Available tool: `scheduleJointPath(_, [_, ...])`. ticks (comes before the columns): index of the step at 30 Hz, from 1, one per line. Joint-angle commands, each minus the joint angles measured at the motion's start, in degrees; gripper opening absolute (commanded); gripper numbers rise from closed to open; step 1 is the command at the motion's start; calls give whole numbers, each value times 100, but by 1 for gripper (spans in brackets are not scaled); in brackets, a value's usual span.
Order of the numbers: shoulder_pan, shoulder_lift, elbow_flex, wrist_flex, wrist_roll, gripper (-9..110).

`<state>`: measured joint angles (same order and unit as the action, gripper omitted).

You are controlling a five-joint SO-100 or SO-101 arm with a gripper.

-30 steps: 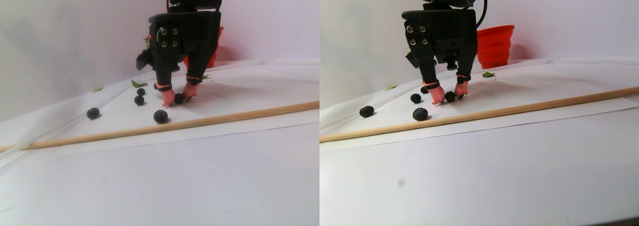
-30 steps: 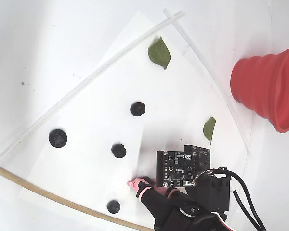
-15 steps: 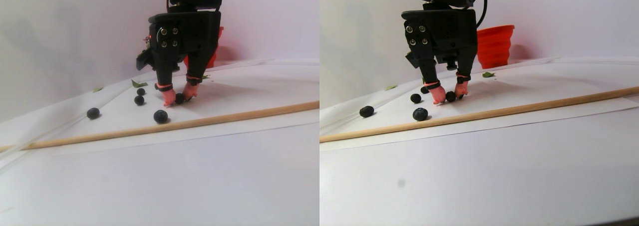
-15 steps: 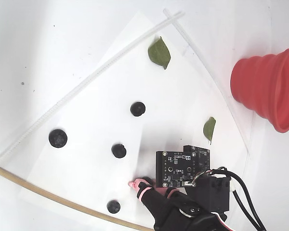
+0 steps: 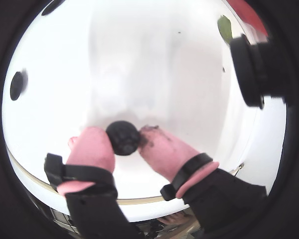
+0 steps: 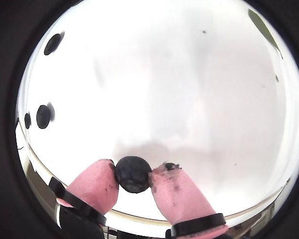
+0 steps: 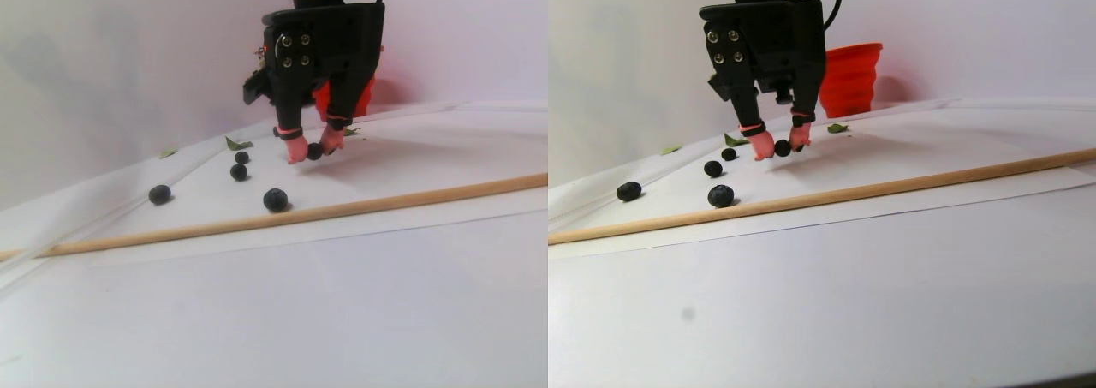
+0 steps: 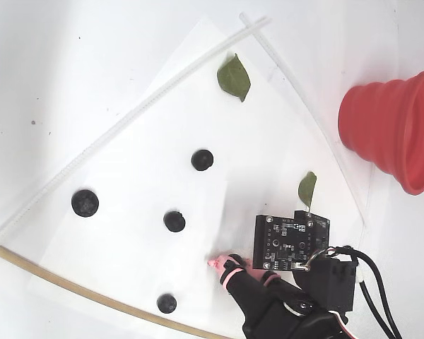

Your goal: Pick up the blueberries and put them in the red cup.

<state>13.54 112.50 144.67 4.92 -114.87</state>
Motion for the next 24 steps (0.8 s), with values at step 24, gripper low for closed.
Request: scheduleJointPath(24, [220,1274,-1160,237,580,12])
